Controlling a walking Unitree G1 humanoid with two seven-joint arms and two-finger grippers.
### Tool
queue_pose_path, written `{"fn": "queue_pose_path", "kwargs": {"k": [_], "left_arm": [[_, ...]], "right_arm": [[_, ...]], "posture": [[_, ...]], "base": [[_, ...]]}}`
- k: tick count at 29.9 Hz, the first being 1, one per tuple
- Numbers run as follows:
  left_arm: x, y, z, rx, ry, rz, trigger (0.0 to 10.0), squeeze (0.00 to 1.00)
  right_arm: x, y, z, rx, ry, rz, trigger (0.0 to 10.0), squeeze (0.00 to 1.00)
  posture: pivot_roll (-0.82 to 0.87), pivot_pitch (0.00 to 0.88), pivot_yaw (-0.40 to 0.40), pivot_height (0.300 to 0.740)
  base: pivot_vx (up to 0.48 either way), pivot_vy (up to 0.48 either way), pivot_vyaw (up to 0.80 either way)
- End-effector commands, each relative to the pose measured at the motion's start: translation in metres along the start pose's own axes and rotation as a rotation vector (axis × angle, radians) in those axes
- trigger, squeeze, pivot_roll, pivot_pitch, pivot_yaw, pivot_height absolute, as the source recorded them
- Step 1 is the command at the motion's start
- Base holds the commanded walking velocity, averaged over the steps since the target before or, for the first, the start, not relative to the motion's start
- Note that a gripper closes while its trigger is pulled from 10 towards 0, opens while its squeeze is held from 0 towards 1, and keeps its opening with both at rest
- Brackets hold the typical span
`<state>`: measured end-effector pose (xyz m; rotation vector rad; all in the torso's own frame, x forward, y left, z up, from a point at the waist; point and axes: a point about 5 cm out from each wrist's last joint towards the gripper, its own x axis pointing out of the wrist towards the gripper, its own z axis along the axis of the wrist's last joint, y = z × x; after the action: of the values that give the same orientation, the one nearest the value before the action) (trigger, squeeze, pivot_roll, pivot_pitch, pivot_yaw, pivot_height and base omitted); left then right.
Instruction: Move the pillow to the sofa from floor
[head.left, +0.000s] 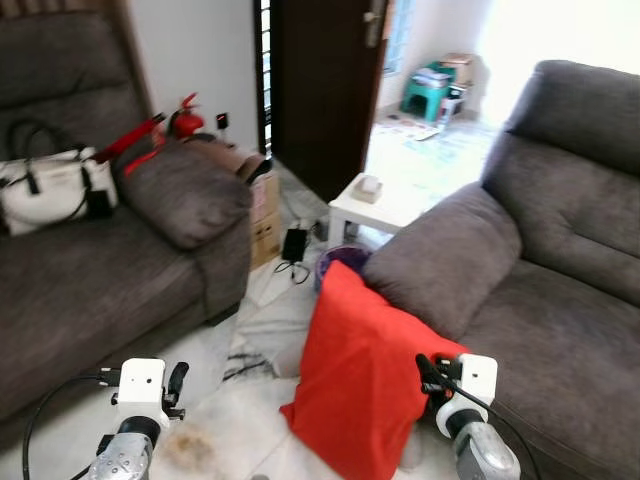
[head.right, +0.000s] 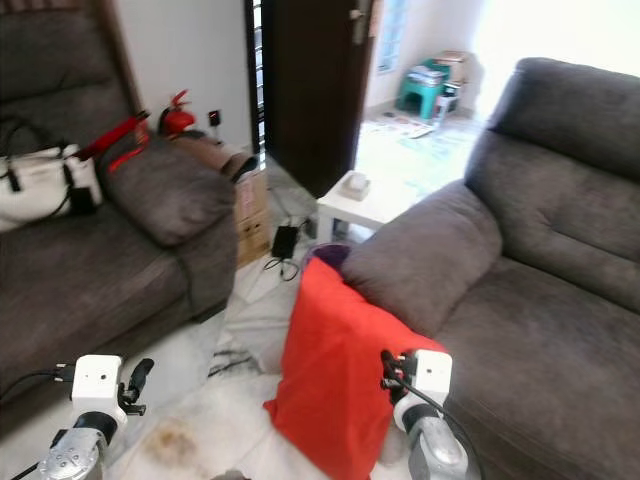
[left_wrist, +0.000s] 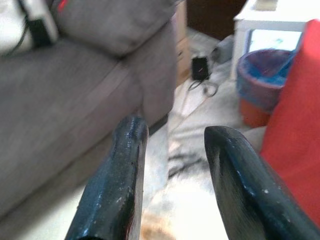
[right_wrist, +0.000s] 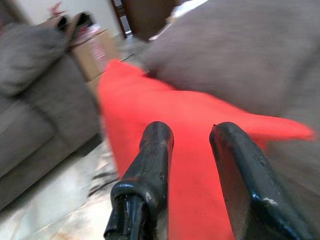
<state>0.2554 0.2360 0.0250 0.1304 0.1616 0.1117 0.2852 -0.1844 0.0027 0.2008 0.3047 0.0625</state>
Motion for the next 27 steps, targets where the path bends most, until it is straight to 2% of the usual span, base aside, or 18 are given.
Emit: {"fn": "queue_pose_path", "kwargs": {"k": [1,24,27], "left_arm": [[0.001,-0.0068,0.0003,0.002,0.008,-0.025,10.0,0.0],[-0.0023,-0.0059,-0.0007,0.002,0.011,-0.023,10.0,0.0],[-0.0032,-0.0072,-0.0027,0.011,0.022,-0.037,10.0,0.0]], "right_arm": [[-0.0025,-0.0064,-0.0026,0.011,0.016,-0.029,10.0,0.0],[-0.0023,-0.0098,-0.002,0.008,0.026,-0.044,10.0,0.0],[-0.0017,-0.0093,-0.0017,0.005,0.028,-0.044,10.0,0.0]], "posture": [[0.16,0.0,-0.019,0.656],[0.17,0.01,-0.02,0.656],[0.16,0.019,-0.018,0.656]], "base": [[0.322,0.0,0.0],[0.324,0.0,0.0],[0.084,0.0,0.0]]}}
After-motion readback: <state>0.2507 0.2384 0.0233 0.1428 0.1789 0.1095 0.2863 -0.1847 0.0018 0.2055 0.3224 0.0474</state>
